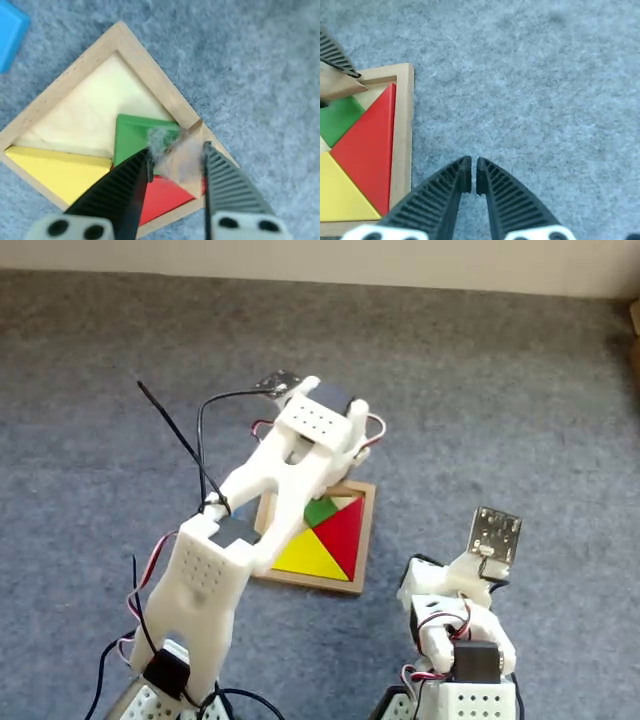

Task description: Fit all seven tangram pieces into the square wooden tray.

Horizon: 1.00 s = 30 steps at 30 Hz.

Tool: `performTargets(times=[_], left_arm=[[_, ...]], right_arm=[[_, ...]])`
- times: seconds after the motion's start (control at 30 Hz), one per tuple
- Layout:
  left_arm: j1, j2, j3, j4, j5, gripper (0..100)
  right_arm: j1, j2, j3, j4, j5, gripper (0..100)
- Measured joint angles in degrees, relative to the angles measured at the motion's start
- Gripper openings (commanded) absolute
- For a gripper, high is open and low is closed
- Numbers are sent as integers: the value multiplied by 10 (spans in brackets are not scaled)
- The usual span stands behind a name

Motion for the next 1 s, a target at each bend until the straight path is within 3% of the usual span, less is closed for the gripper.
performTargets(times=[0.47,0.77,1.0], left_arm=[[3,-1,0,0,0,341],[3,-73,0,25,-1,345],[3,-77,0,30,-129,341]], right_arm=[[0,0,0,0,0,31],[0,0,0,0,0,31],[0,0,0,0,0,31]])
